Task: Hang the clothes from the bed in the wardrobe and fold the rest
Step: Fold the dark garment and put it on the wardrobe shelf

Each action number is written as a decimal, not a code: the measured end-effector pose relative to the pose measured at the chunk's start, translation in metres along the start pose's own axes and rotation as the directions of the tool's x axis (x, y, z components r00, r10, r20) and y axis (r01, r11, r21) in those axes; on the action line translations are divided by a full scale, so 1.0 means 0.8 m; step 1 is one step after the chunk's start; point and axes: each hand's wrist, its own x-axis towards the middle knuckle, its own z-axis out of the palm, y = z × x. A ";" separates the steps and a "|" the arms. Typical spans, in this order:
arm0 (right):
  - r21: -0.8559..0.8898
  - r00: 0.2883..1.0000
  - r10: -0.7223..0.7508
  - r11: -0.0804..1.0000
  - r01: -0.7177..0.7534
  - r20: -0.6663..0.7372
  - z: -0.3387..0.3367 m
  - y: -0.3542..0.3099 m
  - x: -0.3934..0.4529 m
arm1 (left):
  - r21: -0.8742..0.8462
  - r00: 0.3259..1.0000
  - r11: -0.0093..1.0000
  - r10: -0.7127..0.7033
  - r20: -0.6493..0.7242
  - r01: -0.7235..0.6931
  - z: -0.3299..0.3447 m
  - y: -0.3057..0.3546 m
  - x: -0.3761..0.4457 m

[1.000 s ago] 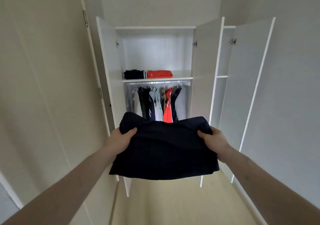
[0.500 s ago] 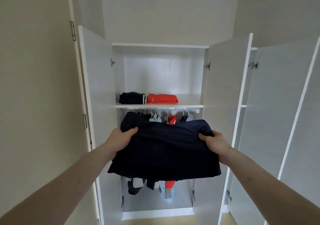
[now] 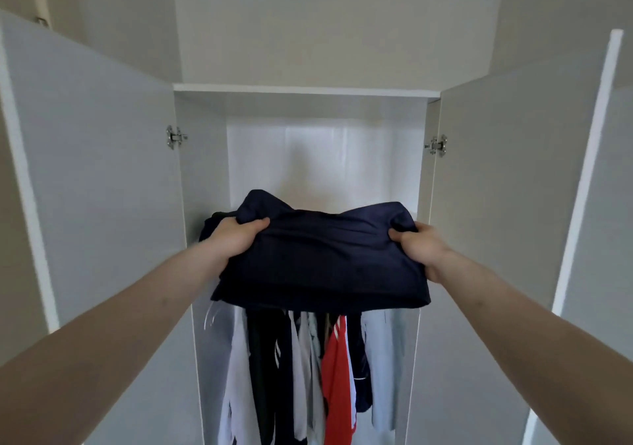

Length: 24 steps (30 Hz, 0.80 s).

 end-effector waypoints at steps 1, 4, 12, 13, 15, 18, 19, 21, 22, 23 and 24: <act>0.003 1.000 -0.008 1.000 0.008 0.006 0.002 -0.005 0.031 | 0.000 1.000 1.000 -0.005 -0.009 0.005 0.007 0.009 0.026; 0.023 1.000 -0.017 1.000 0.017 0.014 0.009 -0.016 0.122 | -0.012 0.999 1.000 -0.002 -0.045 0.002 0.031 0.031 0.103; -0.013 0.999 0.000 1.000 0.000 0.042 0.048 -0.024 0.315 | 0.002 0.991 1.000 -0.018 -0.129 0.018 0.069 0.055 0.274; -0.019 0.999 -0.001 1.000 0.002 0.036 0.052 -0.023 0.332 | 0.007 0.991 1.000 -0.021 -0.131 0.022 0.072 0.055 0.291; -0.022 1.000 -0.018 1.000 0.019 0.025 0.063 -0.023 0.379 | 0.001 0.991 1.000 -0.021 -0.132 0.022 0.079 0.057 0.340; -0.012 0.999 -0.034 0.999 0.034 -0.002 0.080 -0.022 0.449 | -0.003 0.994 1.000 -0.023 -0.111 0.022 0.091 0.061 0.416; -0.015 0.999 -0.033 0.999 0.033 -0.012 0.086 -0.020 0.472 | -0.001 0.995 1.000 -0.024 -0.095 0.024 0.095 0.061 0.443; -0.028 0.999 -0.022 0.999 0.021 -0.029 0.096 -0.016 0.510 | 0.006 0.997 1.000 -0.029 -0.068 0.030 0.102 0.060 0.491; -0.037 0.999 -0.014 0.999 0.013 -0.040 0.101 -0.014 0.529 | 0.007 0.998 0.999 -0.036 -0.053 0.037 0.106 0.059 0.515; -0.045 0.999 -0.009 0.999 0.007 -0.052 0.108 -0.012 0.551 | 0.006 0.999 0.999 -0.043 -0.034 0.043 0.109 0.058 0.543; -0.050 0.998 -0.002 0.999 0.000 -0.059 0.115 -0.010 0.573 | 0.004 0.999 0.999 -0.052 -0.014 0.052 0.112 0.056 0.569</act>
